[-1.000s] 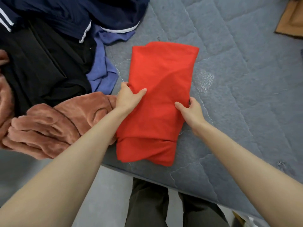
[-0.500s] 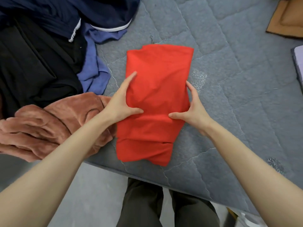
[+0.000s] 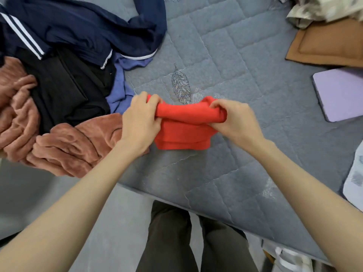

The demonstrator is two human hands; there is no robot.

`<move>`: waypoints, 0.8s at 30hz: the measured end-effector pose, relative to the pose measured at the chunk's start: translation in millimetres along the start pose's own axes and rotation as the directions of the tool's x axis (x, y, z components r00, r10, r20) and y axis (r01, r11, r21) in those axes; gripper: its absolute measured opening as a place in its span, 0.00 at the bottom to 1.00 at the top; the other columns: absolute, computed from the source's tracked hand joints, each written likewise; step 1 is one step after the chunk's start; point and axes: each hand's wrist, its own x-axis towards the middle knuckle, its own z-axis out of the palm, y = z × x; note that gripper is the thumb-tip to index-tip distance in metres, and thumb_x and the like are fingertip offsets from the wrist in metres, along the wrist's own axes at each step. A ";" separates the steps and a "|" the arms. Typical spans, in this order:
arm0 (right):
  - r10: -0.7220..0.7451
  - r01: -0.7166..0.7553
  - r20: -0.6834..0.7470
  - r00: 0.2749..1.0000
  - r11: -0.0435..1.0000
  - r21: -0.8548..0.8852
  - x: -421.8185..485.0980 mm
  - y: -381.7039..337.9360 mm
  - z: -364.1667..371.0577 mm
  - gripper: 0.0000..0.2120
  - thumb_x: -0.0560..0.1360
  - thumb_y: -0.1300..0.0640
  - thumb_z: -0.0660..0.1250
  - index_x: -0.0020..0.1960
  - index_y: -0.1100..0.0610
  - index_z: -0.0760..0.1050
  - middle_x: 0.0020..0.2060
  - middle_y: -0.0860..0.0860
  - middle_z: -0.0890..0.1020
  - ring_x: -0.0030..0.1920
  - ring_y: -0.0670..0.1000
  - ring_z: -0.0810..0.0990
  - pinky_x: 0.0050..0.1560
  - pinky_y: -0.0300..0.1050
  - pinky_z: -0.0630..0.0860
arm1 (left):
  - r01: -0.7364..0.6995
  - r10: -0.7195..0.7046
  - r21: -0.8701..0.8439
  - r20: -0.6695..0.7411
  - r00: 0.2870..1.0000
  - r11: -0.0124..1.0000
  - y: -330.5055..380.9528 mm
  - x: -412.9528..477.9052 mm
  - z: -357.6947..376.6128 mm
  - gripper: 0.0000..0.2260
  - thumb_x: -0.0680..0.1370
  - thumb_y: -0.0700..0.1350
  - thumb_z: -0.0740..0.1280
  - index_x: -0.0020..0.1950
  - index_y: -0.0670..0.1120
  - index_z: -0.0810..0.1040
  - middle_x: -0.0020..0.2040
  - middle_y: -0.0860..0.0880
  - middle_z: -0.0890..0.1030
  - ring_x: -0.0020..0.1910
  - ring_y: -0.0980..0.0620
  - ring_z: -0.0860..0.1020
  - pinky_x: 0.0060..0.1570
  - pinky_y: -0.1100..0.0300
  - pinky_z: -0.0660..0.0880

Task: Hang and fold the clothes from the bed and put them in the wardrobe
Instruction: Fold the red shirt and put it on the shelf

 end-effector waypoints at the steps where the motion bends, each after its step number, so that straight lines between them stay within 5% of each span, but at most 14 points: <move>1: -0.022 0.020 -0.076 0.997 0.999 -0.027 2.0 -1.3 -12.5 0.17 0.66 0.57 0.73 0.54 0.52 0.78 0.48 0.52 0.83 0.51 0.57 0.79 0.47 0.48 0.71 | -0.010 0.012 0.022 -0.073 0.997 1.000 8.5 4.5 -6.4 0.11 0.72 0.41 0.67 0.54 0.43 0.75 0.48 0.41 0.74 0.50 0.39 0.72 0.42 0.47 0.69; 6: -0.086 0.051 -0.321 0.943 0.992 -0.117 -6.8 10.4 -47.2 0.13 0.66 0.57 0.71 0.49 0.52 0.73 0.36 0.48 0.72 0.41 0.54 0.74 0.35 0.45 0.61 | -0.055 0.053 0.003 -0.312 0.948 0.998 46.5 17.6 -13.0 0.09 0.69 0.37 0.66 0.48 0.42 0.75 0.44 0.40 0.73 0.44 0.39 0.72 0.38 0.49 0.66; 9: -0.021 -0.003 -0.301 0.953 0.997 -0.078 -31.0 33.5 -30.6 0.12 0.67 0.58 0.70 0.48 0.52 0.72 0.36 0.46 0.69 0.41 0.54 0.73 0.34 0.45 0.62 | -0.093 0.073 -0.063 -0.264 0.962 0.994 54.1 1.9 14.4 0.12 0.65 0.34 0.67 0.47 0.42 0.75 0.44 0.41 0.72 0.43 0.40 0.72 0.39 0.50 0.65; 11: 0.036 -0.048 -0.149 0.988 0.996 -0.077 -54.4 55.3 -9.0 0.12 0.67 0.57 0.71 0.49 0.52 0.72 0.37 0.48 0.73 0.44 0.55 0.75 0.35 0.46 0.65 | -0.120 0.111 -0.110 -0.086 0.990 0.987 49.4 -23.6 44.6 0.12 0.66 0.35 0.68 0.48 0.43 0.75 0.45 0.42 0.73 0.45 0.40 0.72 0.42 0.49 0.66; 13: 0.131 -0.105 0.170 0.977 0.983 -0.152 -79.3 79.6 12.1 0.12 0.67 0.48 0.73 0.47 0.49 0.74 0.40 0.47 0.78 0.48 0.53 0.77 0.40 0.46 0.69 | -0.056 0.091 -0.134 0.271 0.958 0.989 39.7 -57.1 74.4 0.11 0.69 0.44 0.72 0.50 0.46 0.77 0.47 0.45 0.73 0.50 0.42 0.73 0.47 0.50 0.69; 15: 0.278 -0.191 0.440 0.854 0.954 -0.232 -102.2 100.2 30.8 0.15 0.67 0.35 0.70 0.40 0.46 0.75 0.40 0.43 0.79 0.47 0.49 0.78 0.41 0.45 0.69 | 0.070 -0.027 -0.044 0.629 0.777 0.997 30.3 -90.9 98.0 0.14 0.69 0.58 0.72 0.47 0.51 0.78 0.48 0.50 0.70 0.52 0.49 0.71 0.51 0.54 0.70; 16: 0.333 -0.259 0.470 0.818 0.941 -0.216 -110.7 107.7 38.8 0.17 0.68 0.32 0.68 0.38 0.46 0.75 0.38 0.42 0.79 0.46 0.49 0.78 0.41 0.45 0.70 | 0.130 -0.081 -0.021 0.681 0.728 0.991 26.6 -105.1 106.9 0.14 0.69 0.61 0.71 0.44 0.52 0.78 0.47 0.51 0.69 0.52 0.51 0.71 0.51 0.56 0.70; 20: 0.513 -0.526 0.118 0.850 0.813 0.251 -105.4 114.5 62.8 0.19 0.70 0.40 0.71 0.51 0.51 0.70 0.44 0.45 0.78 0.47 0.49 0.77 0.46 0.44 0.70 | 0.509 -0.365 -0.297 0.426 0.828 0.808 28.6 -106.1 122.9 0.17 0.72 0.58 0.71 0.52 0.49 0.74 0.51 0.49 0.70 0.55 0.47 0.72 0.58 0.56 0.69; 24: 0.613 -0.552 0.165 0.773 0.520 0.652 -61.7 105.6 72.6 0.31 0.69 0.52 0.76 0.66 0.55 0.66 0.56 0.48 0.77 0.54 0.45 0.78 0.57 0.41 0.74 | 0.613 -0.420 -0.462 0.457 0.784 0.641 42.5 -58.8 140.3 0.32 0.71 0.57 0.72 0.70 0.43 0.68 0.65 0.43 0.72 0.66 0.46 0.69 0.69 0.51 0.64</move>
